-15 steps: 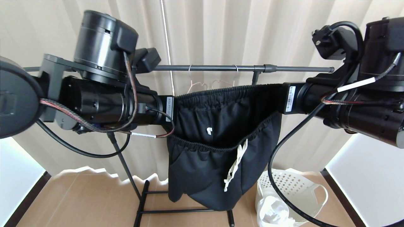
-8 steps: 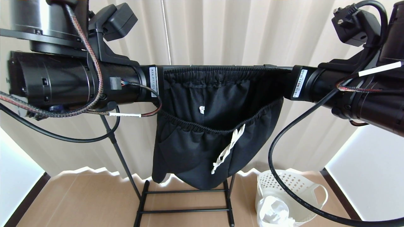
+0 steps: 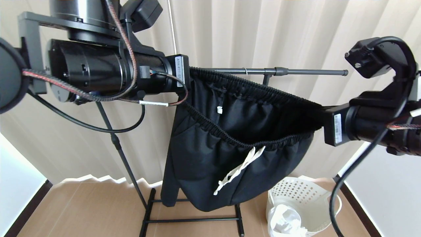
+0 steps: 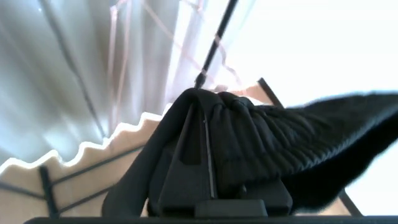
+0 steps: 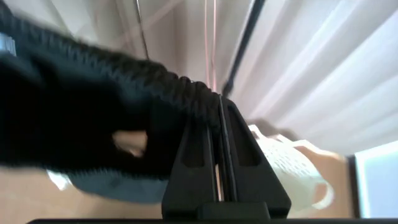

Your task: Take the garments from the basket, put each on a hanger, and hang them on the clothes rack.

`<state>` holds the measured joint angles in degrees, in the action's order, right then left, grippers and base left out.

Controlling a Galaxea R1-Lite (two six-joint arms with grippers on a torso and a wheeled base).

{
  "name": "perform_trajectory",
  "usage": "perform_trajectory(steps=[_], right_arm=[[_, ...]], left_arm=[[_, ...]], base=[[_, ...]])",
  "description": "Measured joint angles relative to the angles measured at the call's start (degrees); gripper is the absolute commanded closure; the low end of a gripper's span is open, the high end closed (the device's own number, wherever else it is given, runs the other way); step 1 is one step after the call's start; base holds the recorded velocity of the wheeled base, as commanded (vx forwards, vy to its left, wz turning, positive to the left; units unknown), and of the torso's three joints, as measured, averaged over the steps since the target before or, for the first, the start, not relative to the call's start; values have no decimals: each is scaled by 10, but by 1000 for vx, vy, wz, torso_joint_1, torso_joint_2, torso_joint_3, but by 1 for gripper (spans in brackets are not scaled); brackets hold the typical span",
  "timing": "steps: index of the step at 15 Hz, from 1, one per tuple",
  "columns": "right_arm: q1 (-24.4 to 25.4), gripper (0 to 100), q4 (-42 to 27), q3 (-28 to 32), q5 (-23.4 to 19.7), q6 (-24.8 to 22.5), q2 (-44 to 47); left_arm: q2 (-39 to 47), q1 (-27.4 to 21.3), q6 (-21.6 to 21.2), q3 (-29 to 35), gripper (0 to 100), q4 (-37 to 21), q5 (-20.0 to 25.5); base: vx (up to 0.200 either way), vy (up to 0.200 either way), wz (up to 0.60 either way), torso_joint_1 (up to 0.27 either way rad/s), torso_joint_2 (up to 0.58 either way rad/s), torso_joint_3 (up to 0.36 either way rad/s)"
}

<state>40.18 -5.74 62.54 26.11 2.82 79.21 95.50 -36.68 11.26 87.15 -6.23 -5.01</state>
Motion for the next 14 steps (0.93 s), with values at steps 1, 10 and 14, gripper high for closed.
perform_trajectory(steps=[1, 10, 14], right_arm=[[20, 100, -37, -1, 0, -6, -15], [227, 100, -100, -9, -111, 94, -3], [240, 100, -53, -9, -151, 129, 37]], left_arm=[[20, 0, 0, 28, 100, 2, 16], [177, 0, 5, 247, 100, 6, 118], [191, -1, 6, 253, 100, 5, 119]], base=[[0, 0, 0, 0, 0, 0], [0, 0, 0, 0, 0, 0], [0, 0, 0, 0, 0, 0]])
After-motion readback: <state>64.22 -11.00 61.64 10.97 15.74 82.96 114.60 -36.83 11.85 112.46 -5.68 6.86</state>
